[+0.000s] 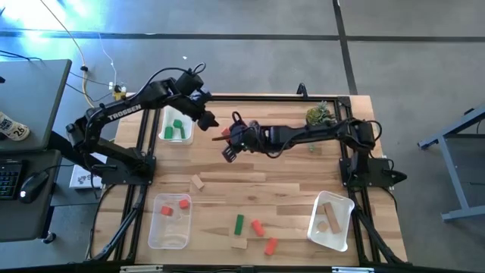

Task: Sort & place blocks by color
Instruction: Put the orange block into the transparent bin

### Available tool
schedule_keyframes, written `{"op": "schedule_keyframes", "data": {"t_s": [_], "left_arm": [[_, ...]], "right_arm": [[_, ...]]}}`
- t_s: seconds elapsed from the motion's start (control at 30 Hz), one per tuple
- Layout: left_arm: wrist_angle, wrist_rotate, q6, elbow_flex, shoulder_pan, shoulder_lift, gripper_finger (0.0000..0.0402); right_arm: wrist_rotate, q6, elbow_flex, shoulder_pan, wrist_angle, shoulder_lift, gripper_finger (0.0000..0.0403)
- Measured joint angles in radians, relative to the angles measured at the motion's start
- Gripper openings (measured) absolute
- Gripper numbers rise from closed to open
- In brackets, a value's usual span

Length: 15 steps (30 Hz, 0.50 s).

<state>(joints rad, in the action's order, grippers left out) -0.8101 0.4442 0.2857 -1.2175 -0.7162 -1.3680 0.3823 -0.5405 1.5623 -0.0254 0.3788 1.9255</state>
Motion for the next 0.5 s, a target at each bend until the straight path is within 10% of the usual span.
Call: {"op": "schedule_keyframes", "data": {"t_s": [0.5], "left_arm": [[0.008,-0.010,0.203,0.000,0.112,0.000,0.0207]], "right_arm": [[0.124,0.407,0.002,0.052,-0.093,-0.001,0.0090]]}}
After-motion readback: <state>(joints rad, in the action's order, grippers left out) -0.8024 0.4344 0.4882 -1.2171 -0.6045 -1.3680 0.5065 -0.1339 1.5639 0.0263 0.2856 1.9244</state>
